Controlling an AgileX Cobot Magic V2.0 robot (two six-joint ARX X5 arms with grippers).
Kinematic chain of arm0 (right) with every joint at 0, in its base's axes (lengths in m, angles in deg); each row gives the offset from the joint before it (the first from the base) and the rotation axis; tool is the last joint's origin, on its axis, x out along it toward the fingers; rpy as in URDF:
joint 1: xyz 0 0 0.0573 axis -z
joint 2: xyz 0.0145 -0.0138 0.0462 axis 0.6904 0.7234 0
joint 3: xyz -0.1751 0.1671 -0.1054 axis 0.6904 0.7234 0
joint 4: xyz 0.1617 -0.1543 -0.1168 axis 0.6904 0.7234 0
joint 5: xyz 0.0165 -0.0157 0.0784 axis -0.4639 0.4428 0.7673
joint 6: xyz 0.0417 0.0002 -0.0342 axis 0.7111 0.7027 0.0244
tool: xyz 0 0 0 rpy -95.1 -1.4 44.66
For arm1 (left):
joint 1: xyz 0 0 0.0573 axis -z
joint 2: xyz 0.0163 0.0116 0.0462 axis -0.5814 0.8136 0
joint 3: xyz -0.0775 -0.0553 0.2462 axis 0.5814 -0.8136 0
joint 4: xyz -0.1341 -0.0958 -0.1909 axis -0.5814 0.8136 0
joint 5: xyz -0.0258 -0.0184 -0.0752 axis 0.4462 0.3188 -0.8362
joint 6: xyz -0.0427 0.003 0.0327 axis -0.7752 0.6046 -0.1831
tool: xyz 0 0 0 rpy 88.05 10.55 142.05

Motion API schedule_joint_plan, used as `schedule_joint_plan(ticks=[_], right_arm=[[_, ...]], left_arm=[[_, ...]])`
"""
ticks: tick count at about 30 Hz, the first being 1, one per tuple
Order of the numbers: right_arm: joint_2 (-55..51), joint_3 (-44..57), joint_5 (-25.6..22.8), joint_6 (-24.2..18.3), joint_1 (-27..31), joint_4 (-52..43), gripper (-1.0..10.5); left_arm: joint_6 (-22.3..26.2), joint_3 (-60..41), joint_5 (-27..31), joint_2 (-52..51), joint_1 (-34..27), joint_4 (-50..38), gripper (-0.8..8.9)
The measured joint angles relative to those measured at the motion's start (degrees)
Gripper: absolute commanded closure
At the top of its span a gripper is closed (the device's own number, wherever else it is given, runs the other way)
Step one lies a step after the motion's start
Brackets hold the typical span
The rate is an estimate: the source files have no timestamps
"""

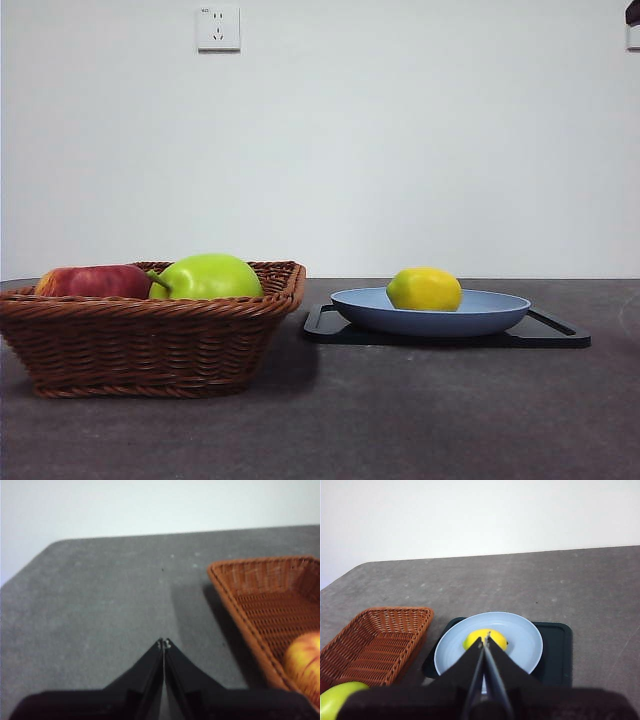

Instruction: Take the lemon from the basket,put the lemon in the plate,hand out the plate

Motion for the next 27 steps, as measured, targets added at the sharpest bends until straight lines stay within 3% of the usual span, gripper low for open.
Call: schedule_joint_plan(ticks=[27], right_arm=[[0.0, 0.0, 0.0, 0.0, 0.0, 0.0, 9.4]], left_arm=[[-1.0, -1.5, 0.0, 0.0, 0.0, -0.5, 8.05]])
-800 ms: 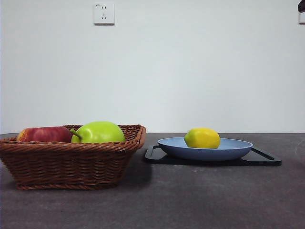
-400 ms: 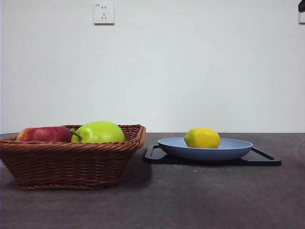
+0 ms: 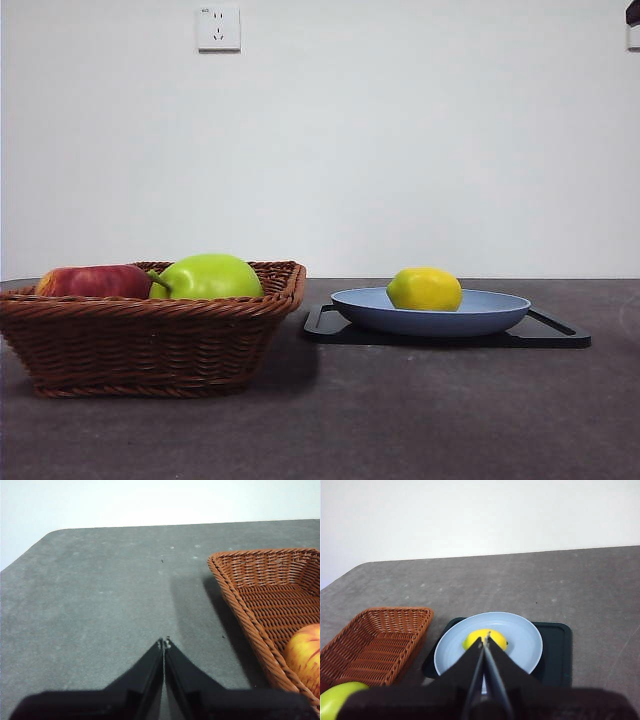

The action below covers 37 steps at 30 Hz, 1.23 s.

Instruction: Take the lemon from the basket,put the lemon in the plate,hand out the plate

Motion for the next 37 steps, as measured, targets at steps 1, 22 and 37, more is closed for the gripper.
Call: schedule_joint_plan(ticks=[1, 22, 37], right_arm=[[0.0, 0.0, 0.0, 0.0, 0.0, 0.0, 9.4], [-16.9, 12.5, 18.2, -13.0, 29.6, 0.7, 9.4], [-24.4, 27.6, 19.7, -10.3, 31.5, -3.2, 9.4]], left_arm=[[0.0, 0.0, 0.0, 0.0, 0.0, 0.0, 8.05], [0.0, 0.0, 0.0, 0.0, 0.0, 0.0, 8.05], [0.0, 0.0, 0.0, 0.0, 0.0, 0.0, 8.05]])
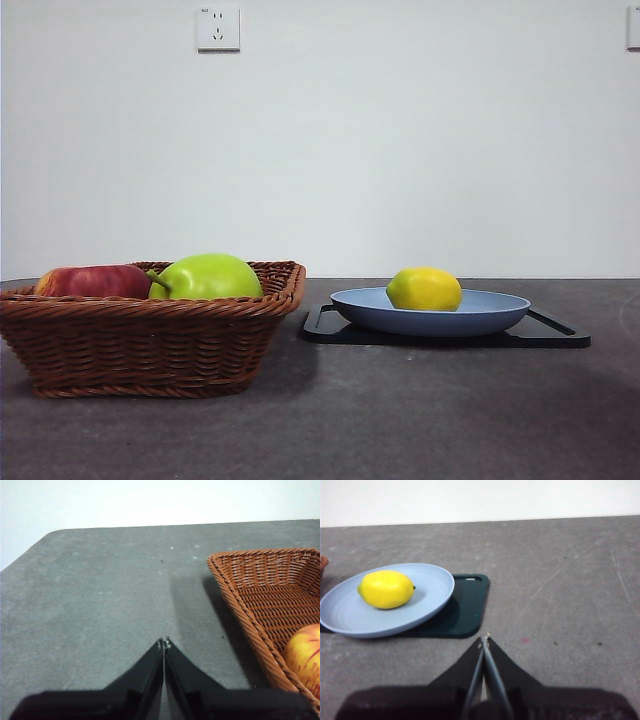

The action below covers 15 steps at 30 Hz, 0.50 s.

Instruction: Take the lemon from the basket,put the lemon in the plate,hand out the plate

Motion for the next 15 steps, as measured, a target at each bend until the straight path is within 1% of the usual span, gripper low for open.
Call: schedule_joint_plan(ticks=[9, 15], right_arm=[[0.1, 0.0, -0.2, 2.4, 0.0, -0.1, 9.4], [0.1, 0.0, -0.2, 2.6, 0.0, -0.1, 9.4]], left_arm=[[0.0, 0.0, 0.0, 0.0, 0.0, 0.0, 8.05], [0.0, 0.0, 0.0, 0.0, 0.0, 0.0, 8.05]])
